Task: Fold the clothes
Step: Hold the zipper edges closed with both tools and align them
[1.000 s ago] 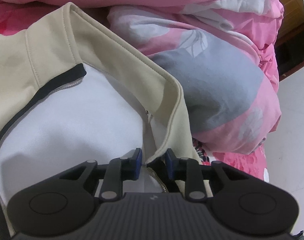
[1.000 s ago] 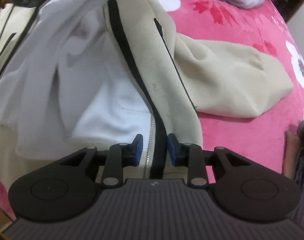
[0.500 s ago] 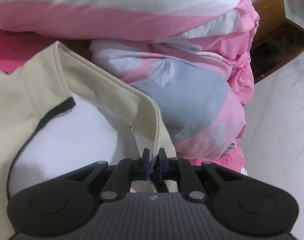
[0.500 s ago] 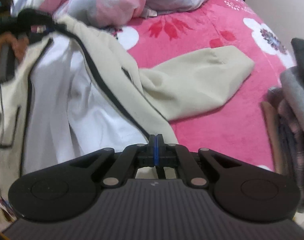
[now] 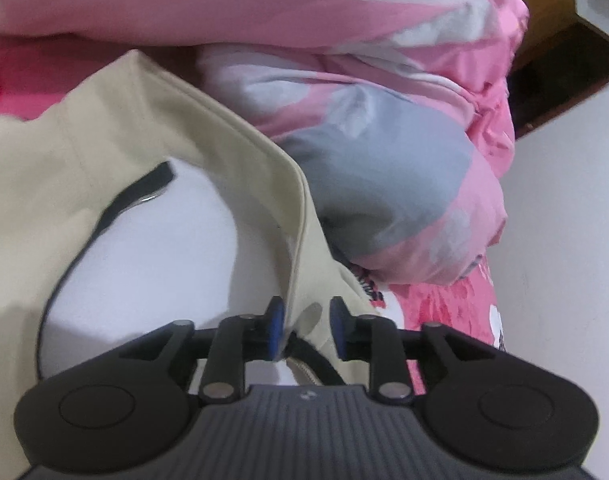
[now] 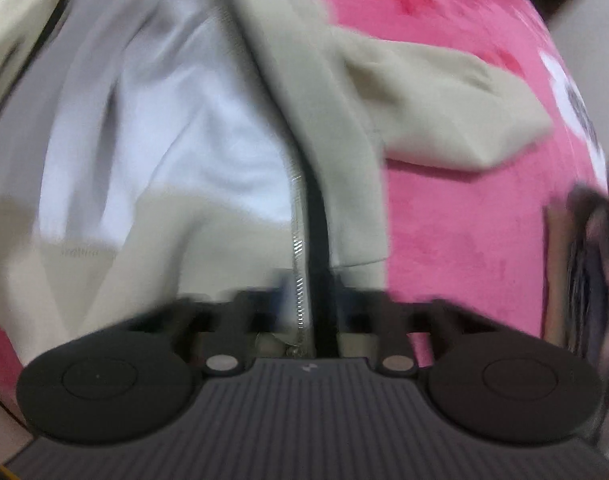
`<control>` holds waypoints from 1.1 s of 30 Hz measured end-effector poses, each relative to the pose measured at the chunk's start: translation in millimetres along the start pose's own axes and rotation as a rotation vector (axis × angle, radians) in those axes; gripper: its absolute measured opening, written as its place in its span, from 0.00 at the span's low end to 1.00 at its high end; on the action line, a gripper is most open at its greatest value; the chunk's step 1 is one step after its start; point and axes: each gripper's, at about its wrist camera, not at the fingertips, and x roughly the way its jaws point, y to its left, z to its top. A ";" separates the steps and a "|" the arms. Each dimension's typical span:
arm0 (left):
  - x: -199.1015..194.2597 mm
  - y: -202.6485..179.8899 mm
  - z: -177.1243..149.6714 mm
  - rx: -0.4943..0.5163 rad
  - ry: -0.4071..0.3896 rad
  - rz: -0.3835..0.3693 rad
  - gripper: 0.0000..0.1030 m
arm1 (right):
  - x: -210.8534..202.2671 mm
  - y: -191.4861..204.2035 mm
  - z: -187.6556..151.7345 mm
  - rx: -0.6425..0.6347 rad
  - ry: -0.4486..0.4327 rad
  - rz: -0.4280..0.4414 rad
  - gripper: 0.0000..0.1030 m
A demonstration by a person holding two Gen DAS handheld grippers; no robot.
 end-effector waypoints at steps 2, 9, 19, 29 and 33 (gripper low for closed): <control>0.1 5.9 -0.2 -0.018 0.008 0.005 0.50 | -9.0 -20.6 3.0 0.127 -0.022 0.047 0.00; 20.4 15.8 -2.5 -0.068 0.019 0.026 0.57 | -21.7 -50.2 4.8 0.275 -0.041 0.144 0.00; 29.8 -17.3 -2.3 0.012 0.029 -0.054 0.07 | -19.4 11.3 -4.4 -0.146 -0.037 0.064 0.31; 20.3 -25.8 17.3 -0.149 -0.008 -0.171 0.06 | 8.4 17.6 -12.4 -0.227 -0.009 0.032 0.45; 22.4 -27.7 15.6 -0.140 -0.013 -0.164 0.06 | 10.1 -2.2 -10.1 -0.155 -0.015 0.087 0.33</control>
